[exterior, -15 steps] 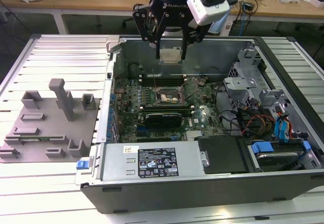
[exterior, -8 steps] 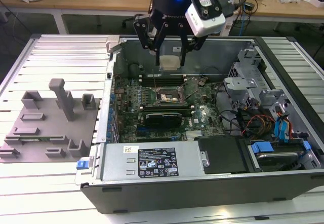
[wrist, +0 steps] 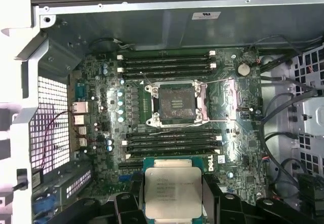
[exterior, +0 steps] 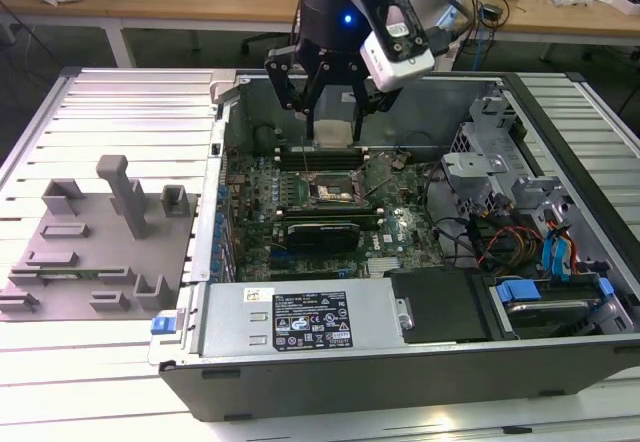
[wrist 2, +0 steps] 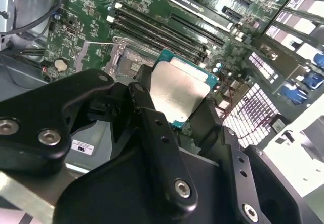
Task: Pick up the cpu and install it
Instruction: 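Pick up the cpu and move it towards the insertion slot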
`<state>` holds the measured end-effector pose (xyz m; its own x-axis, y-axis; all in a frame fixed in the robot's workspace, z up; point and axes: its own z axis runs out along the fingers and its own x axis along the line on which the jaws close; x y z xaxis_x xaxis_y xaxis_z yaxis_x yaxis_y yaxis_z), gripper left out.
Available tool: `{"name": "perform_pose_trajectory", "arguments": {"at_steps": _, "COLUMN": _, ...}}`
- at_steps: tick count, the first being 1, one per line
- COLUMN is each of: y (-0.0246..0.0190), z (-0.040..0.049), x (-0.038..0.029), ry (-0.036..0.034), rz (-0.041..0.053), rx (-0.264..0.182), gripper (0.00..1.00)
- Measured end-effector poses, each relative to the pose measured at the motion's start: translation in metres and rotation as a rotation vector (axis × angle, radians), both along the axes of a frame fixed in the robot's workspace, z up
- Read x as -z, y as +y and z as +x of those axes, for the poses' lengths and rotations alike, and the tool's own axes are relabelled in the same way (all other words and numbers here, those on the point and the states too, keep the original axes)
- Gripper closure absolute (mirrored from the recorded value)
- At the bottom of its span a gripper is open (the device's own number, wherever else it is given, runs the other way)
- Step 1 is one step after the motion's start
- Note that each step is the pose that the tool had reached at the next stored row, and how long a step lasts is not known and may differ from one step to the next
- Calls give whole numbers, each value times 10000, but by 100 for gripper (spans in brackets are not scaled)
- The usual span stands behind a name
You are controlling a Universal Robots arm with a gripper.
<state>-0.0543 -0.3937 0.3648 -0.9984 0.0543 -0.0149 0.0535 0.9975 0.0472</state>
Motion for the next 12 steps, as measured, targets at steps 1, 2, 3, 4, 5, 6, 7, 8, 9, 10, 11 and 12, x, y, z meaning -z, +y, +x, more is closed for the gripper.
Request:
{"name": "perform_pose_trajectory", "arguments": {"at_steps": 1, "y": 17, "z": 0, "x": 34, "ry": 0, "rz": 1, "rx": -1, "gripper": 45}}
{"name": "perform_pose_trajectory", "arguments": {"at_steps": 2, "y": 36, "z": 0, "x": 67, "ry": 3, "rz": 1, "rx": 0, "gripper": 45}}
{"name": "perform_pose_trajectory", "arguments": {"at_steps": 3, "y": 52, "z": 0, "x": 89, "ry": 6, "rz": 1, "rx": 0, "gripper": 45}}
{"name": "perform_pose_trajectory", "arguments": {"at_steps": 4, "y": 68, "z": 0, "x": 111, "ry": 10, "rz": 0, "rx": 0, "gripper": 45}}
{"name": "perform_pose_trajectory", "arguments": {"at_steps": 5, "y": 93, "z": 0, "x": 146, "ry": 14, "rz": 1, "rx": 0, "gripper": 45}}
{"name": "perform_pose_trajectory", "arguments": {"at_steps": 6, "y": 108, "z": 1, "x": 169, "ry": 15, "rz": 2, "rx": 0, "gripper": 45}}
{"name": "perform_pose_trajectory", "arguments": {"at_steps": 7, "y": 119, "z": 1, "x": 184, "ry": 17, "rz": 1, "rx": -1, "gripper": 45}}
{"name": "perform_pose_trajectory", "arguments": {"at_steps": 8, "y": 148, "z": 6, "x": 221, "ry": 18, "rz": 2, "rx": 0, "gripper": 45}}
{"name": "perform_pose_trajectory", "arguments": {"at_steps": 9, "y": 173, "z": 11, "x": 246, "ry": 20, "rz": 2, "rx": 0, "gripper": 45}}
{"name": "perform_pose_trajectory", "arguments": {"at_steps": 10, "y": 211, "z": 18, "x": 273, "ry": 26, "rz": -1, "rx": -1, "gripper": 45}}
{"name": "perform_pose_trajectory", "arguments": {"at_steps": 11, "y": 227, "z": 22, "x": 287, "ry": 29, "rz": 1, "rx": -1, "gripper": 45}}
{"name": "perform_pose_trajectory", "arguments": {"at_steps": 12, "y": 246, "z": 26, "x": 303, "ry": 31, "rz": 1, "rx": 0, "gripper": 45}}
